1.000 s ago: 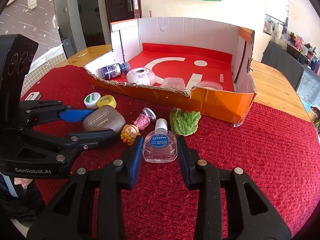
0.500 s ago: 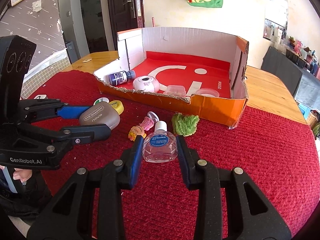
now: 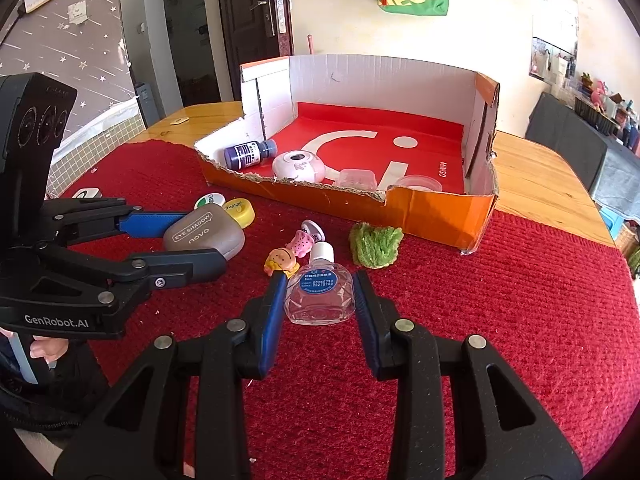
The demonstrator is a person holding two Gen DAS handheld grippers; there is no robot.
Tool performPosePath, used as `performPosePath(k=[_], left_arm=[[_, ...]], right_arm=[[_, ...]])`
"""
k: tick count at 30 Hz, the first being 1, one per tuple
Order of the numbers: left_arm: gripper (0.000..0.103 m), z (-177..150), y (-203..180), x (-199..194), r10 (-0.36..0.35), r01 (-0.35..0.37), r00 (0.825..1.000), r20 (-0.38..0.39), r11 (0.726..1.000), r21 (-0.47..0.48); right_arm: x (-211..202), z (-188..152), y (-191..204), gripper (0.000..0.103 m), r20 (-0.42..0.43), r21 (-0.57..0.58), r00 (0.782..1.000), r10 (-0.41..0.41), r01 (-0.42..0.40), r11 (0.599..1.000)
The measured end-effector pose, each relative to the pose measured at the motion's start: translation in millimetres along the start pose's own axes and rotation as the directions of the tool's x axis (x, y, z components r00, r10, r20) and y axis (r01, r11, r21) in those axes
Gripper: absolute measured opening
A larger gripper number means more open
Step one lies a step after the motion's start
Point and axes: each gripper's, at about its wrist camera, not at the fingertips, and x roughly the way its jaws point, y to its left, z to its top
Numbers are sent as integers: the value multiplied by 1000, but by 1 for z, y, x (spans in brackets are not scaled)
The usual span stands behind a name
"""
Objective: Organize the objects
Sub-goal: 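Close the left tool on the grey case while the right tool grips the eye-drop bottle, then carry the grey case and eye-drop bottle over the box and lower them inside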
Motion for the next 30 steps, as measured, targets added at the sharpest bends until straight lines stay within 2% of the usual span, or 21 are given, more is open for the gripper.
performPosePath(k=[6,9,15,19,23,30], left_arm=[[52,19,2,-9,-7,7,1000,22,1000,12],[52,37,4,-11,-13,12,999,36,1000,29],[53,79,15,7,-50,50,999,1,997,58],[53,107,24,34,-66,70,996,-60,995,67],[52,129,32,65,-51,61,992,-119,995,79],[53,148,42,105,-52,71,976,-212,994,85]], right_arm=[[-5,10,-2,32,10,7,1000,8,-8,1000],[-12,27,-5,32,35,-4,999,6,-6,1000],[-6,66,-15,32,54,-24,998,-13,14,1000],[17,90,-31,32,23,-11,1000,-4,4,1000],[49,110,-52,32,-44,16,999,0,1,1000],[98,127,-68,32,-179,-2,983,-36,36,999]])
